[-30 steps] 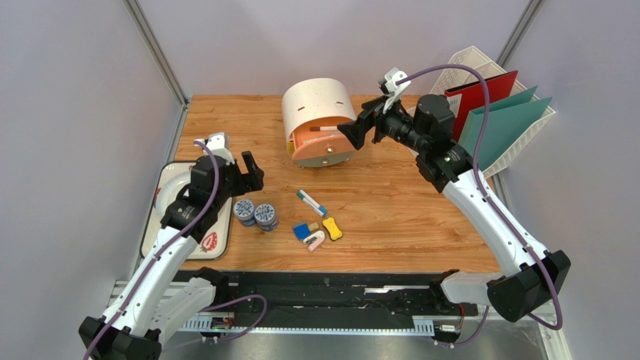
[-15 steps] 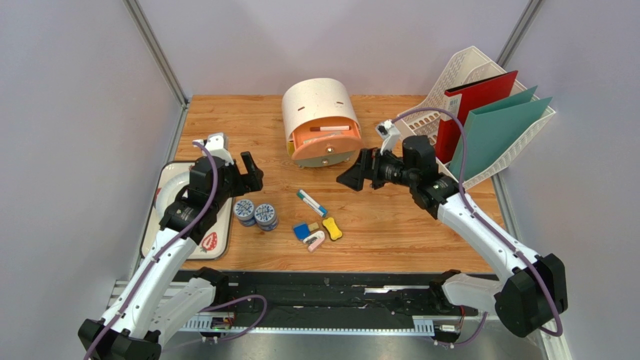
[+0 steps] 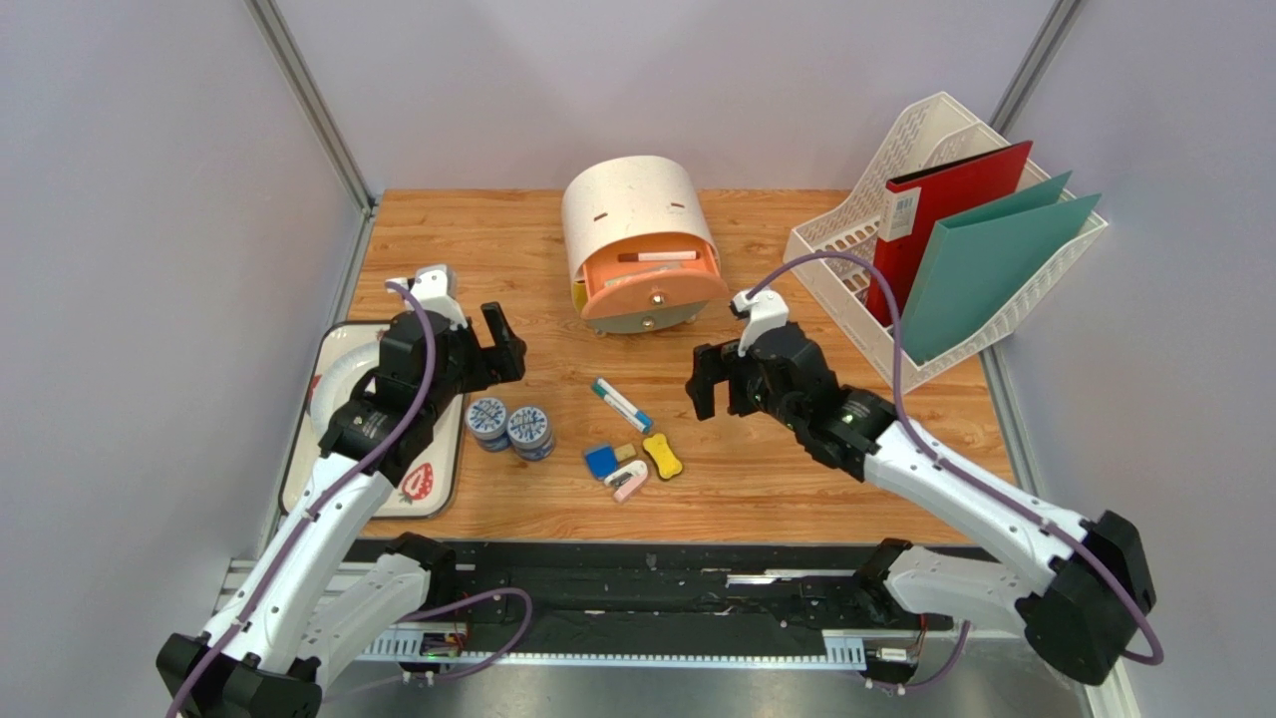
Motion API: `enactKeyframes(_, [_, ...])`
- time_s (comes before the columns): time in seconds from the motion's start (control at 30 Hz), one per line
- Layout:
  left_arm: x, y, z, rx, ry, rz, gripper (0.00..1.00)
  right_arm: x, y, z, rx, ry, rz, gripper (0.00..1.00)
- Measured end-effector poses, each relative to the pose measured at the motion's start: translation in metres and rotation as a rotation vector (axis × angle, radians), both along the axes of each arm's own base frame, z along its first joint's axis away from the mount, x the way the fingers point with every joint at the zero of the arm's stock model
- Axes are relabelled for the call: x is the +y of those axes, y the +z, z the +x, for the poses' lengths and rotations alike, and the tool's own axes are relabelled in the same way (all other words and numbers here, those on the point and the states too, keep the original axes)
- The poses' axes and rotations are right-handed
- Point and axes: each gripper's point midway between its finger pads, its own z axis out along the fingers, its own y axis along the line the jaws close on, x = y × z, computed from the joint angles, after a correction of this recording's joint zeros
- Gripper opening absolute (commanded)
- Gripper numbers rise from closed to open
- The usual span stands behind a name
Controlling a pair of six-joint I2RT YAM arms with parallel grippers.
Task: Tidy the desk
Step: Pick up the stationery from the center of the board.
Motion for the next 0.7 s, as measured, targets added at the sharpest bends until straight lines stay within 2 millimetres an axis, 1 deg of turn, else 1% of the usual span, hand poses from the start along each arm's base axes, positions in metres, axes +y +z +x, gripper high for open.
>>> enactKeyframes(0.07, [0.0,0.0,0.0,0.0,0.0,0.0,0.99,0.003,-0.025,0.0,0.058,0.01,-0.042,0.97])
enactKeyframes(0.1, [0.0,0.0,0.0,0.0,0.0,0.0,0.99,0.007,-0.038,-0.001,0.091,0.027,-0.058,0.94])
enactKeyframes(0.17, [0.0,0.0,0.0,0.0,0.0,0.0,0.99,0.016,-0.059,-0.006,0.135,0.06,-0.079,0.91])
enactKeyframes(0.2, [0.0,0.0,0.0,0.0,0.0,0.0,0.99,0.021,-0.069,-0.01,0.154,0.078,-0.091,0.88])
enactKeyframes(0.27, [0.0,0.0,-0.001,0.0,0.0,0.001,0.99,0.028,-0.083,-0.015,0.171,0.105,-0.104,0.84])
enactKeyframes(0.3, [0.001,0.0,-0.001,0.0,0.001,0.001,0.99,0.032,-0.088,-0.017,0.176,0.115,-0.106,0.8])
enactKeyframes(0.33, [0.001,0.0,-0.002,0.001,0.002,0.002,0.99,0.036,-0.091,-0.018,0.177,0.125,-0.103,0.78])
enactKeyframes(0.37, [0.002,0.0,-0.002,0.0,0.003,0.003,0.99,0.041,-0.092,-0.018,0.174,0.134,-0.096,0.76])
enactKeyframes(0.47, [0.003,0.001,-0.003,-0.001,0.006,0.005,0.99,0.052,-0.095,-0.015,0.163,0.148,-0.078,0.67])
enactKeyframes(0.7, [0.003,0.001,-0.003,-0.002,0.006,0.006,0.99,0.078,-0.114,-0.014,0.172,0.195,-0.084,0.57])
